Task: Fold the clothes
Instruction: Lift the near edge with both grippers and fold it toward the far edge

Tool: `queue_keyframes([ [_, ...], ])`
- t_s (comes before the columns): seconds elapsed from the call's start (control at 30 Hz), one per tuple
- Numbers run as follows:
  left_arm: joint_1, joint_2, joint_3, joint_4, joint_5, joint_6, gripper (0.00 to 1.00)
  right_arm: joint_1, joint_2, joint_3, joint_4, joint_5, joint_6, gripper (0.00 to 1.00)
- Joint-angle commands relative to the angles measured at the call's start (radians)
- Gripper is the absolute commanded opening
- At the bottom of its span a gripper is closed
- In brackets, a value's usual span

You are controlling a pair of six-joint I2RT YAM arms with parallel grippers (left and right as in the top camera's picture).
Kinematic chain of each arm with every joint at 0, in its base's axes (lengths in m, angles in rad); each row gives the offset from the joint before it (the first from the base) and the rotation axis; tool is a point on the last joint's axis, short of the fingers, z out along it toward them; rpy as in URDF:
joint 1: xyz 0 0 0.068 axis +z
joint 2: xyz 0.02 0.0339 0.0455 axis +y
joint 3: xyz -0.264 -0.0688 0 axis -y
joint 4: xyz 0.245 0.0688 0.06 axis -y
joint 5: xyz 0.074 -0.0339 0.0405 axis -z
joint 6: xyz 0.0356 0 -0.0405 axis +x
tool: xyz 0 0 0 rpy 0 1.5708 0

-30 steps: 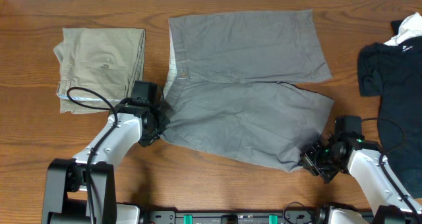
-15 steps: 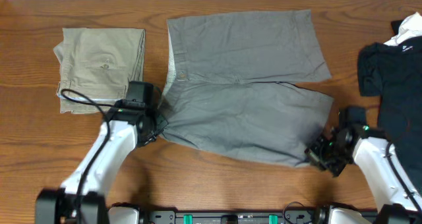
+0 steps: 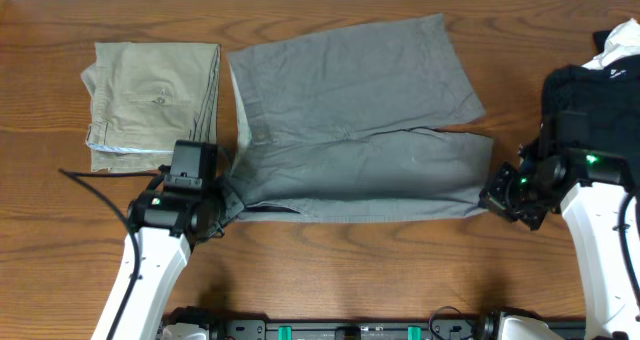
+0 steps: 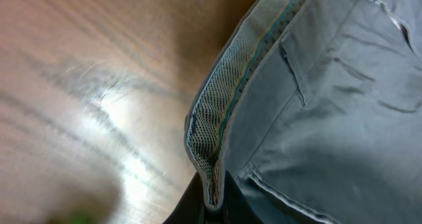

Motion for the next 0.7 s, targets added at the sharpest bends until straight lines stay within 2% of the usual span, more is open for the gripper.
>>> queue_keyframes([
  [0.0, 0.003, -0.032, 0.051, -0.04, -0.023, 0.03, 0.06, -0.002, 0.001, 0.079, -0.019, 0.027, -0.068, 0.01],
  [0.17, 0.002, -0.016, 0.155, -0.108, -0.024, 0.136, 0.06, -0.002, 0.003, 0.167, -0.029, 0.035, -0.106, 0.01],
  [0.4, 0.002, 0.071, 0.34, -0.117, -0.024, 0.203, 0.06, -0.002, 0.076, 0.329, -0.025, 0.034, -0.111, 0.01],
  [0.53, 0.002, 0.154, 0.405, -0.022, -0.024, 0.28, 0.06, 0.0, 0.172, 0.44, -0.026, 0.034, -0.122, 0.01],
  [0.67, 0.003, 0.245, 0.429, 0.076, -0.026, 0.284, 0.06, 0.01, 0.29, 0.563, -0.014, 0.035, -0.129, 0.01],
])
